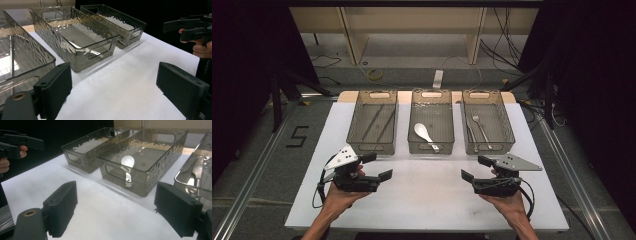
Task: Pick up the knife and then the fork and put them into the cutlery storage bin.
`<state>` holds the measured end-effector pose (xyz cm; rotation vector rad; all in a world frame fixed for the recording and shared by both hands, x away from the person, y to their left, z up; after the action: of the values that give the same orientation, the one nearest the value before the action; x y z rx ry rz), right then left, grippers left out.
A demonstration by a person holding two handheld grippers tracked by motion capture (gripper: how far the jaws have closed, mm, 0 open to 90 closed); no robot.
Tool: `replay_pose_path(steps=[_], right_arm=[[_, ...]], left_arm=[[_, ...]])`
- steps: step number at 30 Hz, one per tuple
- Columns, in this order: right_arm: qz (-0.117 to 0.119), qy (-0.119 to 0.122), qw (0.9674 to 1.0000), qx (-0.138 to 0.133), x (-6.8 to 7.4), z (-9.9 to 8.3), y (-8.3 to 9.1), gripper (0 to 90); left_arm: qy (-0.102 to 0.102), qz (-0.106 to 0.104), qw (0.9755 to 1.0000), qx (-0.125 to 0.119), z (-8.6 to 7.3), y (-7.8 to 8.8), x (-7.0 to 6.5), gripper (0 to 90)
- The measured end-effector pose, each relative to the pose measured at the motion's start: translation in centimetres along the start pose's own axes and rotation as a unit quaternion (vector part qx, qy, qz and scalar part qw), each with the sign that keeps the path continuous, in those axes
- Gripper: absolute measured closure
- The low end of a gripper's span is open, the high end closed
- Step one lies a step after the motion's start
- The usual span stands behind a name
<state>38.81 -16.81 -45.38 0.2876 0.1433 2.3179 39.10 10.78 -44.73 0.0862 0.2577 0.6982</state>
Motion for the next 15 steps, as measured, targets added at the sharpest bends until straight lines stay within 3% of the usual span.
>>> replay_pose_path(steps=[15], right_arm=[[-0.011, -0.01, 0.9998, 0.015, -0.3, -2.1, 1.7, 19.2]], left_arm=[[-0.002, -0.008, 0.9999, 0.01, -0.5, 0.1, -0.5, 12.4]])
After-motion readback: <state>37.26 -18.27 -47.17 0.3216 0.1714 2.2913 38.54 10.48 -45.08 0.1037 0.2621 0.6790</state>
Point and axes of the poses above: each handheld gripper's, and its own axes: y roughly backward along the jaws, z roughly out of its top, x roughly to its left, the point moved 10 cm from there along -y, roughly forward along the jaws, and after that the axes turned 11 degrees about -x, right-handed, at the moved point
